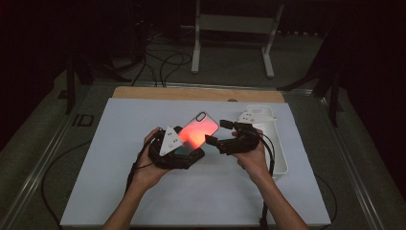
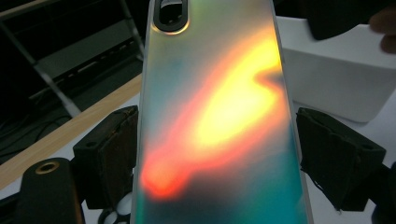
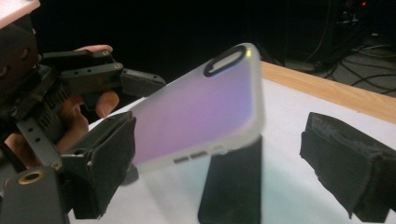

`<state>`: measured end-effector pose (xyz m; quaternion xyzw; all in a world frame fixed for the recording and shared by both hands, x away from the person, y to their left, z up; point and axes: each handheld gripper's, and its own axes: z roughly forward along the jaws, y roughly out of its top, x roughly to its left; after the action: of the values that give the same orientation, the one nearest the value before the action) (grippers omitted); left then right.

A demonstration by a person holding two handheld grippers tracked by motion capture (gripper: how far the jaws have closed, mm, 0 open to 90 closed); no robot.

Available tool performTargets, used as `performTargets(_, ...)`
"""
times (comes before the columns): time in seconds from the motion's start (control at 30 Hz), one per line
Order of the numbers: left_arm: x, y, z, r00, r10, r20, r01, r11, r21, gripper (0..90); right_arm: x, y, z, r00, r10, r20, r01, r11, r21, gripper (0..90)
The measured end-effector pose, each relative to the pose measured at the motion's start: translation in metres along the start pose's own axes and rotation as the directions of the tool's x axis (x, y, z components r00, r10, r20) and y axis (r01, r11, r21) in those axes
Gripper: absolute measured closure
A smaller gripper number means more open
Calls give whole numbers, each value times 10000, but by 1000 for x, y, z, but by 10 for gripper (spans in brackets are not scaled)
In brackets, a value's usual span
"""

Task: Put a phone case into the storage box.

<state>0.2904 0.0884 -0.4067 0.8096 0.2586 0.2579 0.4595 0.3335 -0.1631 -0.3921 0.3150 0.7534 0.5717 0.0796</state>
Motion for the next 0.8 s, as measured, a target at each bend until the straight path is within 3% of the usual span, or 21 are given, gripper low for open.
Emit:
performTargets(0.13,-3,1,1,9999,-75,129,78,9997,-232,170,0,0,3,9993,269,-263,-268,9996,41,167)
performTargets(0.17,-4,1,1,9999,-34,100,38,9993,-384,170,-1,0,4,9971,610,-460,-607,9981,83,251)
performTargets(0.2,-5,2,0,9999,-62,136,69,9987,-510,170,-1,0,5,9956,752,-556,-747,9971,106,273)
performTargets(0.23,-5,2,0,9999,-62,136,69,9987,-510,170,-1,0,5,9956,752,-556,-747,9971,106,273)
performTargets(0.27,-7,2,0,9999,-11,112,18,9982,-603,170,-2,0,5,9929,965,-694,-960,9953,111,378)
performTargets(0.43,-10,3,2,9999,23,145,-14,9980,-631,170,-2,0,8,9866,1249,-1051,-1238,9922,168,523)
performTargets(0.47,-11,3,2,9999,47,161,-37,9982,-606,170,0,0,10,9839,1383,-1129,-1369,9904,200,595)
performTargets(0.7,-16,3,7,9995,212,231,-203,9991,-383,171,4,0,13,9774,1366,-1611,-1334,9906,306,762)
performTargets(0.8,-19,2,10,9989,457,-94,-458,9988,-195,166,9,1,14,9804,1268,-1507,-1212,9916,463,858)
